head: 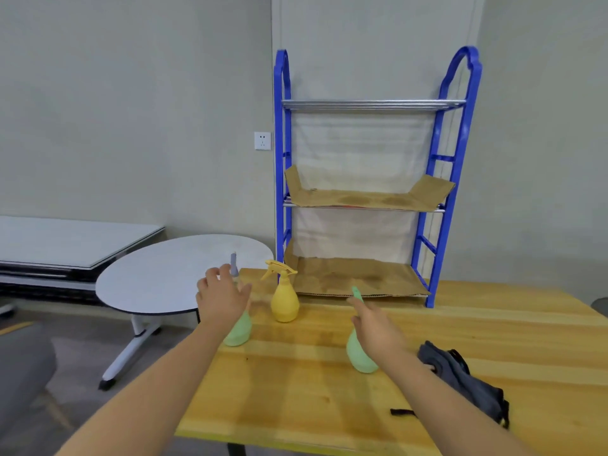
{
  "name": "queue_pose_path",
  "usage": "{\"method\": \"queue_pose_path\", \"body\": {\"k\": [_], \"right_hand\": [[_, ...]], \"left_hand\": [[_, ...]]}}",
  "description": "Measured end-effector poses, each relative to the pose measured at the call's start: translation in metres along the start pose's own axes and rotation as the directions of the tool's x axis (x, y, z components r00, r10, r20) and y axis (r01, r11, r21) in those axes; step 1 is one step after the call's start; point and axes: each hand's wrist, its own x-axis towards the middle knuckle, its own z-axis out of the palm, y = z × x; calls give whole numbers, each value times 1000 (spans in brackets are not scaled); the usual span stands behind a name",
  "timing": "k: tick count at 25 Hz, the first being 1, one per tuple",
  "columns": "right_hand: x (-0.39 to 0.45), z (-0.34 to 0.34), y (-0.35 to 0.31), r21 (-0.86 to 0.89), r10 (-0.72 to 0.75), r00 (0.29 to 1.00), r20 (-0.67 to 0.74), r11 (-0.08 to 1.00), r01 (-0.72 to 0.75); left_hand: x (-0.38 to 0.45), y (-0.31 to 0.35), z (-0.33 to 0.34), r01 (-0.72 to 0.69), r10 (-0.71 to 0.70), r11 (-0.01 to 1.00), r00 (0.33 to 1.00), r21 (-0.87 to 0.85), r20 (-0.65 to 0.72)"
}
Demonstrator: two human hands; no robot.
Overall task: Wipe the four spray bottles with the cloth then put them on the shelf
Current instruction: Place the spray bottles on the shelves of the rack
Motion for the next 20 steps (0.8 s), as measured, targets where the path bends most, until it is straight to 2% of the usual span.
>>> {"method": "queue_pose_path", "body": {"k": [2, 3, 5, 9, 12, 15, 20], "right_hand": [[5, 1, -1, 66, -1, 1000, 0, 998, 1], [8, 3, -1, 140, 21, 1000, -7, 990, -19], [17, 9, 4, 260, 91, 995, -48, 963, -76], [26, 14, 18, 323, 173, 982, -74, 936, -140], [24, 5, 20, 355, 169, 985, -45, 924, -142], [28, -24, 24, 420, 88, 994, -58, 906, -56], [46, -122, 26, 551, -89, 995, -31, 830, 92]], "left_hand": [[13, -7, 4, 58, -51, 997, 992, -58, 116], [18, -10, 6, 54, -40, 993, 990, -102, 133], [25, -12, 11, 40, -27, 987, 996, -158, 84], [20, -15, 6, 70, -60, 974, 997, -216, 53], [9, 2, -8, -32, 41, 981, 998, -192, 44], [-5, 42, -35, -164, 172, 959, 985, -232, 16], [-13, 132, -70, -248, 265, 910, 964, -333, 7]]}}
